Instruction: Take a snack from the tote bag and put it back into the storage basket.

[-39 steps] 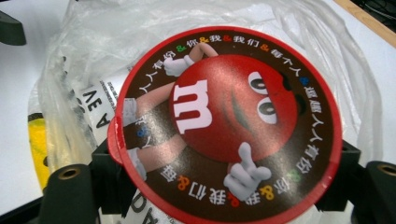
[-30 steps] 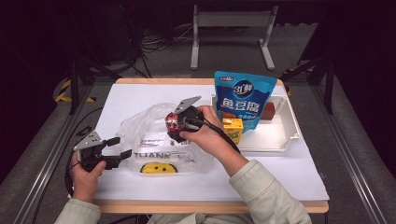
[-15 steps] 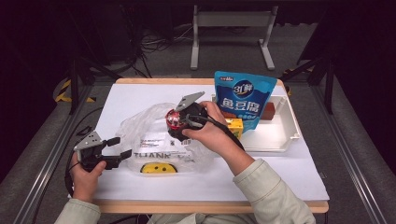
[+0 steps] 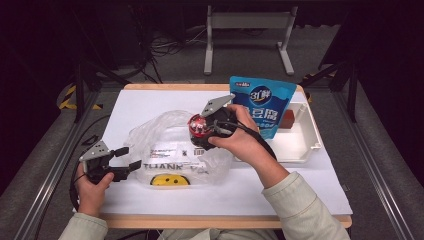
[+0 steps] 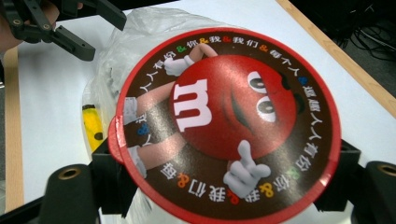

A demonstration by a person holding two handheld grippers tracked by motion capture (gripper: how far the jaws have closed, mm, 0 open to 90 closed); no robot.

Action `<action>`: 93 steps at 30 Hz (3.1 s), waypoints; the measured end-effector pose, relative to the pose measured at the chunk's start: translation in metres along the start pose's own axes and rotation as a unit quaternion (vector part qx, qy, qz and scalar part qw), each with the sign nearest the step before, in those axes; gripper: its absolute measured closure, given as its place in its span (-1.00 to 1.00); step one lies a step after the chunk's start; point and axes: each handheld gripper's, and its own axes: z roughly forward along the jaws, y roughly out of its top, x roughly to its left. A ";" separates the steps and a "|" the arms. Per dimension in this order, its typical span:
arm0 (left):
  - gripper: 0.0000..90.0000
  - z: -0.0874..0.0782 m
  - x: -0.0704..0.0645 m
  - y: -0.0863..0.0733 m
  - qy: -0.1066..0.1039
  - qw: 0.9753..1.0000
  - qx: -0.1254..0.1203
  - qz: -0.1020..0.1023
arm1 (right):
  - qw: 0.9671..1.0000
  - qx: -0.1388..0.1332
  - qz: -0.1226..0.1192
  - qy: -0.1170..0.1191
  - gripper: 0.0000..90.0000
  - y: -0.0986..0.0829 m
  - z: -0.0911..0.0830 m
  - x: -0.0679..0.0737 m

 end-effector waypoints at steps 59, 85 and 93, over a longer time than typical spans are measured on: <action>-0.49 0.003 -0.002 0.001 -0.001 1.000 0.004 0.001 | 0.995 0.011 0.068 -0.067 -0.44 -0.104 -0.123 -0.064; -0.49 0.003 -0.002 0.000 0.000 1.000 0.004 0.001 | 0.993 0.025 0.087 -0.082 -0.44 -0.148 -0.133 -0.099; -0.49 0.003 -0.002 0.000 0.001 1.000 0.004 0.001 | 0.992 0.032 0.089 -0.078 -0.44 -0.161 -0.128 -0.107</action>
